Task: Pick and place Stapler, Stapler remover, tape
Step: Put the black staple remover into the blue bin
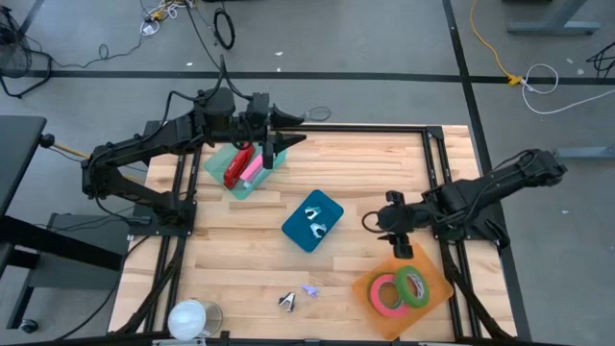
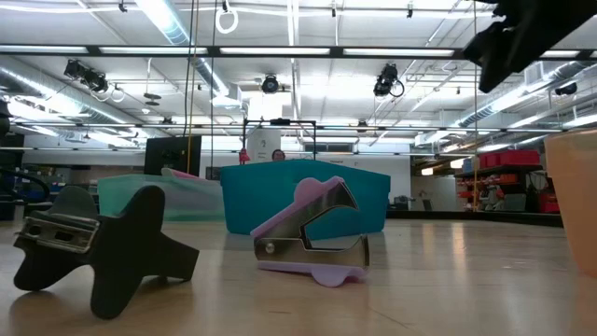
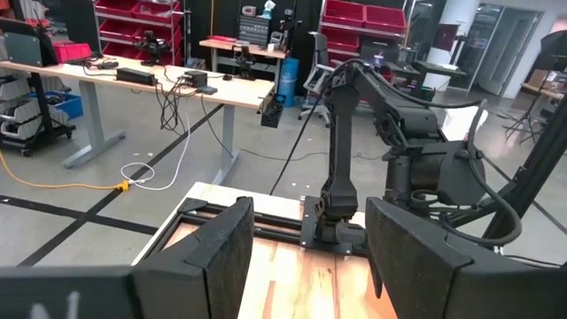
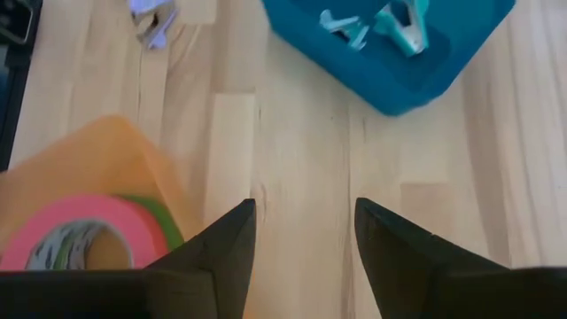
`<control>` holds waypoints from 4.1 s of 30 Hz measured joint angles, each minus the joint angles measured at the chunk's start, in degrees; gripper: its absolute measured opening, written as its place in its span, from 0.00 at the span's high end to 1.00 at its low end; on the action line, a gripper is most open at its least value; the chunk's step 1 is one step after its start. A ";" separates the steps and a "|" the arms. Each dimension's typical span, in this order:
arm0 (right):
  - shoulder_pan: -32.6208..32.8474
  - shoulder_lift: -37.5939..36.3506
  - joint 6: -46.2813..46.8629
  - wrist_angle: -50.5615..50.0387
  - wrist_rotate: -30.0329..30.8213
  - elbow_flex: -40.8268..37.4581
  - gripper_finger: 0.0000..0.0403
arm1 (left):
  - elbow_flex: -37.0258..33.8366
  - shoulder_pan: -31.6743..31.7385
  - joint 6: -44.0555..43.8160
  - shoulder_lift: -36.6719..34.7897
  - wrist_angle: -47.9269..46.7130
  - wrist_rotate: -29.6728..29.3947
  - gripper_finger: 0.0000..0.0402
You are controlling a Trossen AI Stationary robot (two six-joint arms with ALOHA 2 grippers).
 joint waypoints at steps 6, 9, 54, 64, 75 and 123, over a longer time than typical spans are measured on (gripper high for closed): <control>-2.80 0.00 -0.01 2.09 -0.02 0.00 0.52 | 0.00 0.00 -0.01 0.07 0.00 -0.02 0.45; -4.52 0.02 -0.01 2.78 -0.02 0.00 0.52 | 0.00 0.00 -0.01 0.07 0.00 -0.02 0.45; -29.42 0.04 -9.41 9.20 -9.12 -0.02 0.52 | -0.04 8.47 -0.02 4.36 -2.68 4.24 0.45; -30.00 0.07 -9.42 9.64 -9.09 -0.02 0.52 | -0.04 8.59 -0.04 11.03 -6.91 6.52 0.45; -29.98 0.07 -8.74 10.65 -8.94 -0.02 0.52 | -0.04 7.68 -0.12 16.93 -14.11 7.51 0.45; -29.98 0.07 -12.49 18.16 -5.01 -0.02 0.52 | -0.13 -14.58 1.40 18.49 -40.66 6.98 0.45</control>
